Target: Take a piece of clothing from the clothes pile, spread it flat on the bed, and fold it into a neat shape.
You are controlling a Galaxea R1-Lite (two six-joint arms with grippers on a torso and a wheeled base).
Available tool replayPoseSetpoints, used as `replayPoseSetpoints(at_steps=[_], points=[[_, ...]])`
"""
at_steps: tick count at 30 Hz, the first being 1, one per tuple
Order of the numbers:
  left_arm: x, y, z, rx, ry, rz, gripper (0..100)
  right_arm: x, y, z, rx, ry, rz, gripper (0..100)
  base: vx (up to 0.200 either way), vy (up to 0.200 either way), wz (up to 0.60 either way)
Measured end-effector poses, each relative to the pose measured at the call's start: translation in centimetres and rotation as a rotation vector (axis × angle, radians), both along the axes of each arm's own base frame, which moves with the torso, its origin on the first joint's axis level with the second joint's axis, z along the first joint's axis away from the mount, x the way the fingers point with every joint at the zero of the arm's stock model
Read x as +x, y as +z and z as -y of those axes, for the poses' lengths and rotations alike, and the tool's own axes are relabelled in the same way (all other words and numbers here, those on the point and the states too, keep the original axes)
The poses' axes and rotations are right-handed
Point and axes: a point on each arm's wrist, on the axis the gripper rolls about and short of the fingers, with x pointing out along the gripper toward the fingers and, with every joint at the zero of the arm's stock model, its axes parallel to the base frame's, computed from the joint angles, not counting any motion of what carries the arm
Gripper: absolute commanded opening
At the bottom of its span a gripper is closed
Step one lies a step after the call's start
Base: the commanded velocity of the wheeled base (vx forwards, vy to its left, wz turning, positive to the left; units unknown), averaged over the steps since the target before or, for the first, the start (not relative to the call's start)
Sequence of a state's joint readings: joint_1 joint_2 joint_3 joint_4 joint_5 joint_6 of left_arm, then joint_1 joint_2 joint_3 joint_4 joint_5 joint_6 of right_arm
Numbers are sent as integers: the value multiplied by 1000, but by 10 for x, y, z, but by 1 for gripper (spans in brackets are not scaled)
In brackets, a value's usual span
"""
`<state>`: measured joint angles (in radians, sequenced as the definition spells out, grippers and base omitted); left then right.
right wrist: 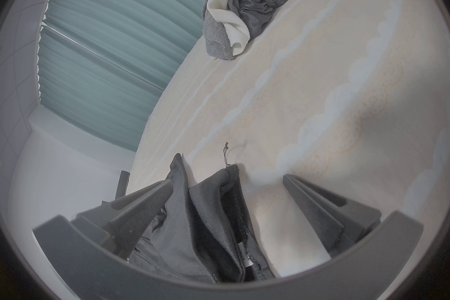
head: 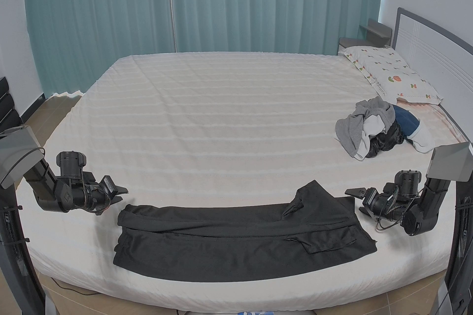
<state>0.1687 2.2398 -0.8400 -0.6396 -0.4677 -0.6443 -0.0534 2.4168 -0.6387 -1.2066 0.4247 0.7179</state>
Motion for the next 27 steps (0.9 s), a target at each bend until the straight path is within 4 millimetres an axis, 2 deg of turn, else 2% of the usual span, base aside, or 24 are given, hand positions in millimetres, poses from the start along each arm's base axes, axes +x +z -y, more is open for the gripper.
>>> replayPoseSetpoints(at_steps=[6, 13, 14, 27], points=[[-4, -4, 14, -4, -62, -15, 100, 0, -1, -2, -12, -8, -2, 100, 0, 0, 0], [-7, -7, 19, 35, -101, -11, 100, 0, -1, -2, -13, -7, -1, 100, 0, 0, 0], [-7, -7, 20, 36, -103, -12, 0, 0, -1, -2, -13, -7, -2, 100, 0, 0, 0], [-11, -10, 15, 83, -119, -7, 0, 1, 3, -5, -5, -7, 44, 100, 0, 0, 0]])
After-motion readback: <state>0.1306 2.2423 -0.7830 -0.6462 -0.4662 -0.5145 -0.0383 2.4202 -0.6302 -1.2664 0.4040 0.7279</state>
